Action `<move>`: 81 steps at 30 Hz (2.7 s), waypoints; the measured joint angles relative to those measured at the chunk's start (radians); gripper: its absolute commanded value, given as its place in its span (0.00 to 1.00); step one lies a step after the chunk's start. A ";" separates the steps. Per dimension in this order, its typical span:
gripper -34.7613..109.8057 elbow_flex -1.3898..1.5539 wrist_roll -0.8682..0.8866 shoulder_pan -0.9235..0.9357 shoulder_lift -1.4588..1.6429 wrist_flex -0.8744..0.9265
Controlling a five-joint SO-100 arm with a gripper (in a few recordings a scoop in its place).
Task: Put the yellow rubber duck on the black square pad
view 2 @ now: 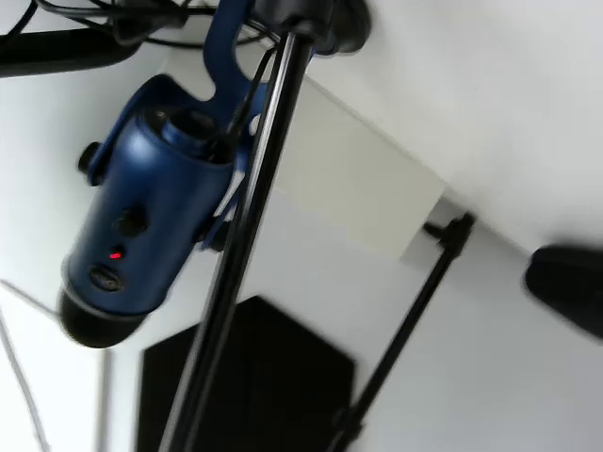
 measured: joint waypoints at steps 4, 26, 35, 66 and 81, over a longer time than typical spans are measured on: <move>0.26 -0.009 -0.057 0.000 0.002 0.069; 0.26 -0.380 -0.503 0.091 -0.149 0.641; 0.26 -0.382 -0.753 0.420 -0.150 0.646; 0.27 -0.181 -0.950 0.762 -0.175 0.558; 0.51 -0.107 -0.950 0.762 -0.166 0.403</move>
